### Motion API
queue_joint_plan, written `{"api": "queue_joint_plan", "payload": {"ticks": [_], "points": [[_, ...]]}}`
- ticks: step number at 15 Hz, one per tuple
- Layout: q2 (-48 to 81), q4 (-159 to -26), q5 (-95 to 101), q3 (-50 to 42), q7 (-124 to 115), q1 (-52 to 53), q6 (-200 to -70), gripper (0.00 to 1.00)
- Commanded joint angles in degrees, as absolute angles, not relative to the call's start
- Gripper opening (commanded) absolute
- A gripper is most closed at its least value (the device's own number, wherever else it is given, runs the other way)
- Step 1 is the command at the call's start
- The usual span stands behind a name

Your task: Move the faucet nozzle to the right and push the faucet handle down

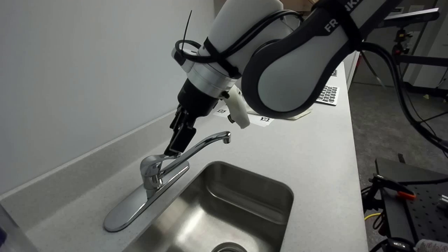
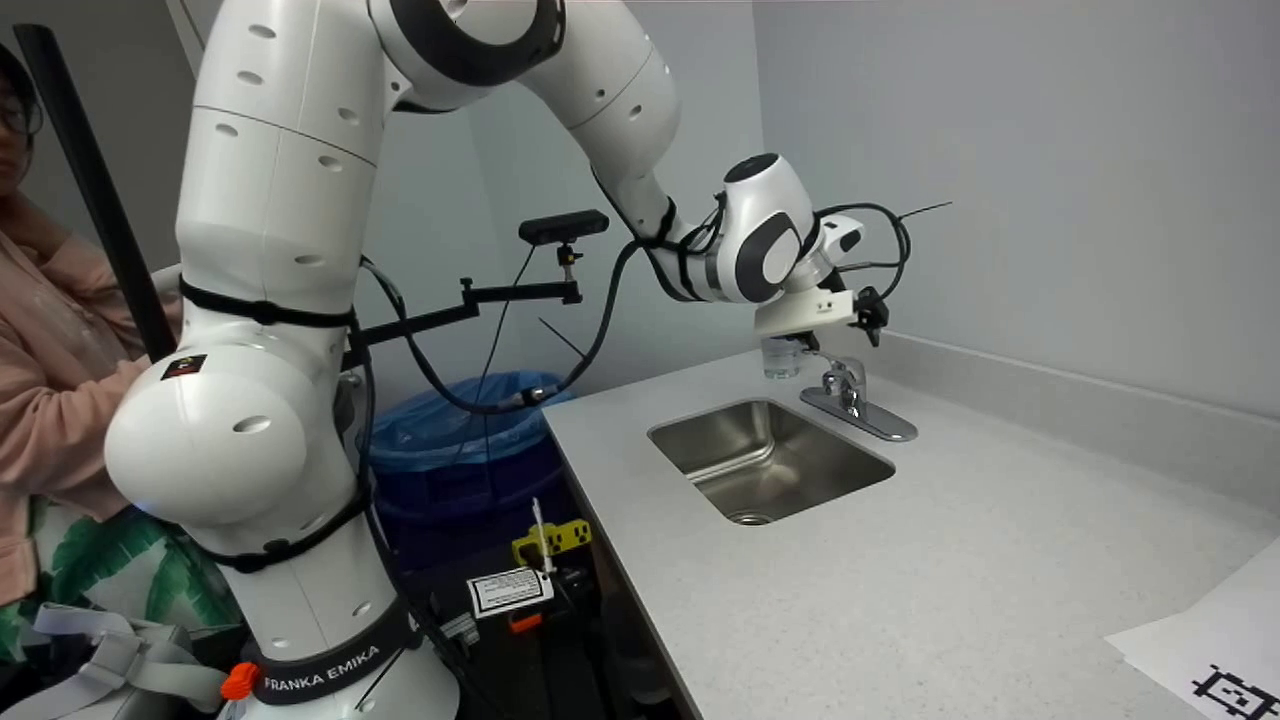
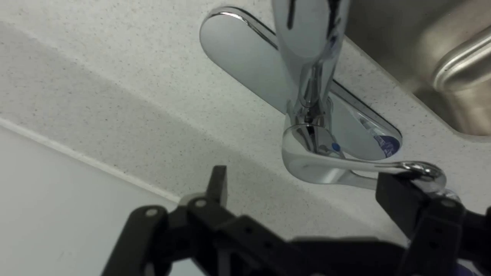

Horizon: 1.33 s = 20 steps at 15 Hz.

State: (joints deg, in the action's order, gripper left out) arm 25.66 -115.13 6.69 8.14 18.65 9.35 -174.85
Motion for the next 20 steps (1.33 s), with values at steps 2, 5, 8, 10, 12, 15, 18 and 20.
{"api": "queue_joint_plan", "payload": {"ticks": [2,5,8,10,12,15,18,20], "points": [[22.7,-118.8,7.9,8.8,15.7,8.3,-175.2,1.0],[22.8,-118.3,7.7,9.3,15.3,8.1,-176.0,1.0],[22.4,-117.4,7.5,9.8,15.1,8.0,-177.1,1.0],[21.3,-117.3,7.2,10.4,15.0,7.7,-178.0,1.0],[19.8,-117.5,5.5,10.7,16.1,7.8,-178.5,1.0],[16.9,-118.5,5.1,10.6,16.0,7.7,-178.0,1.0],[13.5,-120.1,3.0,12.4,16.4,6.0,-175.3,1.0],[10.5,-122.0,0.2,14.5,17.0,4.1,-172.8,1.0]]}}
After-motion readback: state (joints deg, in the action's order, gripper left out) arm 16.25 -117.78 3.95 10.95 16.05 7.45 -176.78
